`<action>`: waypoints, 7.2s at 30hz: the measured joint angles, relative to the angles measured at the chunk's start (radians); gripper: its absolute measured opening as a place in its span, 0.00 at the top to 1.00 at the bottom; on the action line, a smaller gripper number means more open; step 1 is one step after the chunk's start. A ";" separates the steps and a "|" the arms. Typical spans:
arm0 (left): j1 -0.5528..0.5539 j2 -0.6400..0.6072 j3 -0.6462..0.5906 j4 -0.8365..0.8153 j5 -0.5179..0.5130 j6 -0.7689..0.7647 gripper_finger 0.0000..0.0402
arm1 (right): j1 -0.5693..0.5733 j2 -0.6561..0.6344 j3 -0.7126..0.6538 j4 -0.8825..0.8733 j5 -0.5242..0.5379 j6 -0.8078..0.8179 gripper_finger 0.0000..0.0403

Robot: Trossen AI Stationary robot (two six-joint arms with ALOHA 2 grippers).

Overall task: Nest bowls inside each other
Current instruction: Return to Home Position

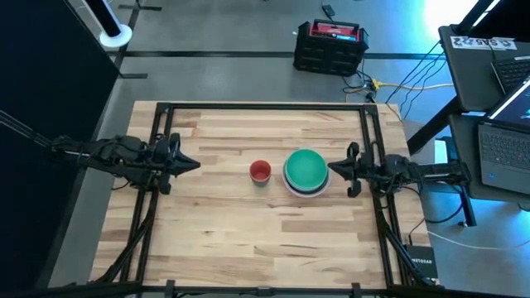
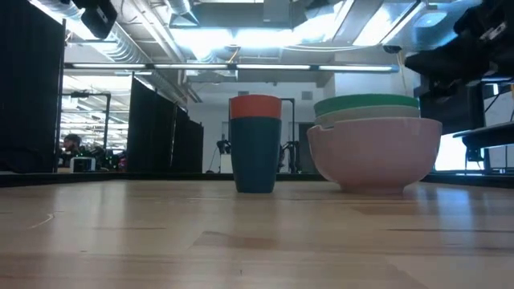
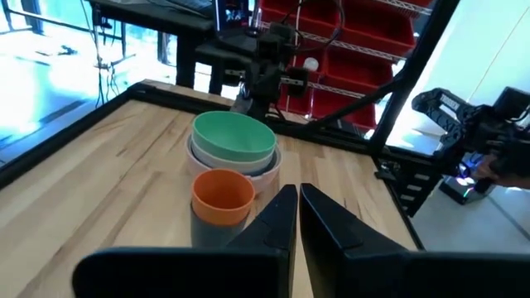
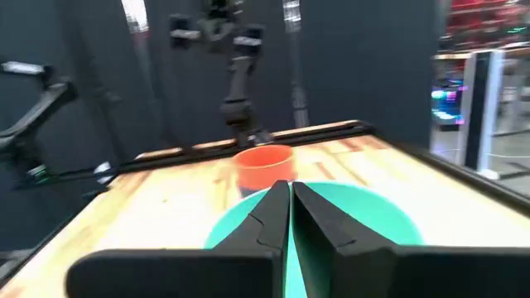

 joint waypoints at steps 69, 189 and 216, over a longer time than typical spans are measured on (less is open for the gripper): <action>0.234 -0.441 -0.601 0.373 0.288 0.234 1.00 | 0.000 0.131 0.000 -0.031 -0.143 0.057 1.00; 0.270 -0.435 -0.602 0.351 0.285 0.234 1.00 | -0.092 -0.002 -0.001 -0.016 -0.081 -0.161 1.00; 0.270 -0.435 -0.602 0.350 0.285 0.234 1.00 | -0.092 -0.002 -0.001 -0.016 -0.081 -0.161 1.00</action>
